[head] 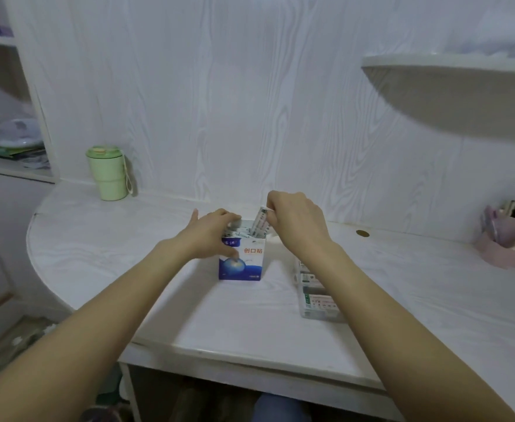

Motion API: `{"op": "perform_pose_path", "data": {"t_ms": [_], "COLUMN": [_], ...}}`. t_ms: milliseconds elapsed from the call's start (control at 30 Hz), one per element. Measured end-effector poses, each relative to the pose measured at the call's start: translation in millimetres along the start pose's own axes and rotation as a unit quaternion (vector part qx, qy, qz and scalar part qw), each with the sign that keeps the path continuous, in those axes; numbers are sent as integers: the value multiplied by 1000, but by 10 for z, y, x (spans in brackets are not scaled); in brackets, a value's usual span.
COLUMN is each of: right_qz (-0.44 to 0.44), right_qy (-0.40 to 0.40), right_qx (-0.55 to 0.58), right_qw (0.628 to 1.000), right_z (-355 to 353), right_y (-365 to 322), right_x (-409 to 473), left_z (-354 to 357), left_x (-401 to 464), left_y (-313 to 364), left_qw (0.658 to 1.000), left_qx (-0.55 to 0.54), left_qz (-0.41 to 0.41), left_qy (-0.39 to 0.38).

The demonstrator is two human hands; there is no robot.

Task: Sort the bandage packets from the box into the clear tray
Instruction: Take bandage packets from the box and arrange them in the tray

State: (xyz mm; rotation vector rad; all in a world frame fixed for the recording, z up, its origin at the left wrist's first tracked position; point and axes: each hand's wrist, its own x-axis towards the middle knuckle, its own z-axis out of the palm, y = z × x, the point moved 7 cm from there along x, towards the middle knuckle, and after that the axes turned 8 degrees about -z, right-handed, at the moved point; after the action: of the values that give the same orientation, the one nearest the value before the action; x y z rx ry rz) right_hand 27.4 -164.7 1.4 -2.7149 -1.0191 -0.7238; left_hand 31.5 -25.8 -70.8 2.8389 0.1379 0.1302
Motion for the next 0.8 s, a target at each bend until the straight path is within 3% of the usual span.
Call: {"op": "perform_pose_path", "data": {"t_ms": [133,200,300,433,533,600,800], "right_qz": [47,72,99,108,134,155,177], "right_qy": [11,30,66,88,96,95,116], "right_qx": [85,162,289,428,512,541,512], "right_qw": [995,984,950,893,843,821,833], "right_z": [5,0,-61,-168,-157,-128,-90], "right_y": [150,222,320,448,554,616,707], "right_x": [-68,-120,-204,-348,-482,-592,-776], "left_z": [-38,-103,-241,-341,-302,-234,-89], "left_x": [69,24,-137,-278,-299,-334,-448], "left_y": [-19,88,406,786,887,977,1148], "left_qw": [1000,997,959,954,939,932,909], "left_qx": [10,-68,-270,-260,-314,-336,-391], "left_qz": [-9,19,84,146,141,135,139], "left_qy": [-20,5,5,28,0,-24,-37]}}
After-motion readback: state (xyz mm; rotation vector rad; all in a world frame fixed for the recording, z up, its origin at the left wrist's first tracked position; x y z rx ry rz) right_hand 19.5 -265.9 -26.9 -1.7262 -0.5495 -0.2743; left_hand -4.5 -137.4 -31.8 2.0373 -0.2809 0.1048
